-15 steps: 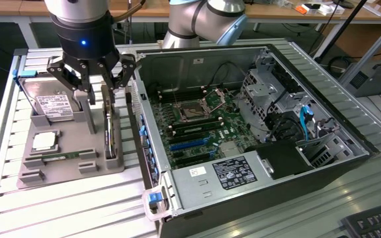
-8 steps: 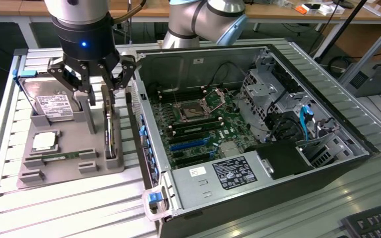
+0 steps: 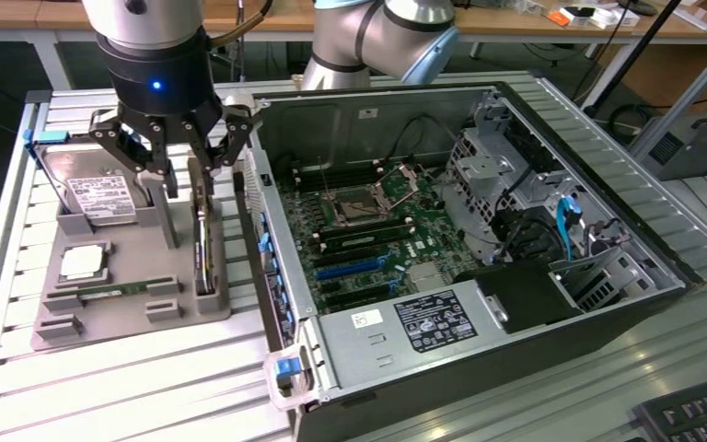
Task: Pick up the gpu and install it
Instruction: 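Pick up the gpu and move the gpu toward the slot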
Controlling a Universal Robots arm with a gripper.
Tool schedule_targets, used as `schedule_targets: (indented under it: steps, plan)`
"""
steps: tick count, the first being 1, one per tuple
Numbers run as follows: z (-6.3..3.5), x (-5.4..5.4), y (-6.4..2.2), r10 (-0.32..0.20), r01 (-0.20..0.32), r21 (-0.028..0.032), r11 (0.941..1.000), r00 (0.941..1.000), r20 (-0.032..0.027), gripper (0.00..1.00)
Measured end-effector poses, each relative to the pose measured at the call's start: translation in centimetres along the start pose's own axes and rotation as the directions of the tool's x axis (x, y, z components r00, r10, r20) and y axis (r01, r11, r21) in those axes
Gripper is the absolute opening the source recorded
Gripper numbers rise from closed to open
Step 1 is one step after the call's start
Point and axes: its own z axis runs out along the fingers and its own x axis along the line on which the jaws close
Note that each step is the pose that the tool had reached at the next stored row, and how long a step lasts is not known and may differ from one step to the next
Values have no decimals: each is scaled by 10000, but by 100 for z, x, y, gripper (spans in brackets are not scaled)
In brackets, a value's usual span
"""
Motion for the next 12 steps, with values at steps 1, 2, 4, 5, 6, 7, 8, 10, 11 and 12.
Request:
schedule_targets:
  steps: [1, 2, 4, 5, 6, 7, 8, 10, 11, 12]
  plan:
    - [4, 0, 0, 0, 0, 0, 10000, 10000, 0, 42]
    - [6, 0, 0, 0, 0, 1, 10000, 10000, 0, 42]
    - [13, 0, -1, 0, 0, 0, 10000, 10000, 0, 42]
    - [17, 1, -1, 0, 0, 1, 10000, 10000, 0, 42]
    - [20, 1, -1, 1, -1, 1, 10000, 10000, 0, 42]
    - [27, 1, -1, 0, 0, 0, 10000, 10000, 0, 42]
    - [31, 2, -2, 0, 0, 1, 10000, 10000, 0, 42]
    - [43, 2, -2, 0, 0, 1, 10000, 10000, 0, 42]
    - [46, 2, -2, 0, 0, 1, 10000, 10000, -1, 42]
    - [49, 3, -2, 0, 0, 1, 10000, 10000, 0, 42]
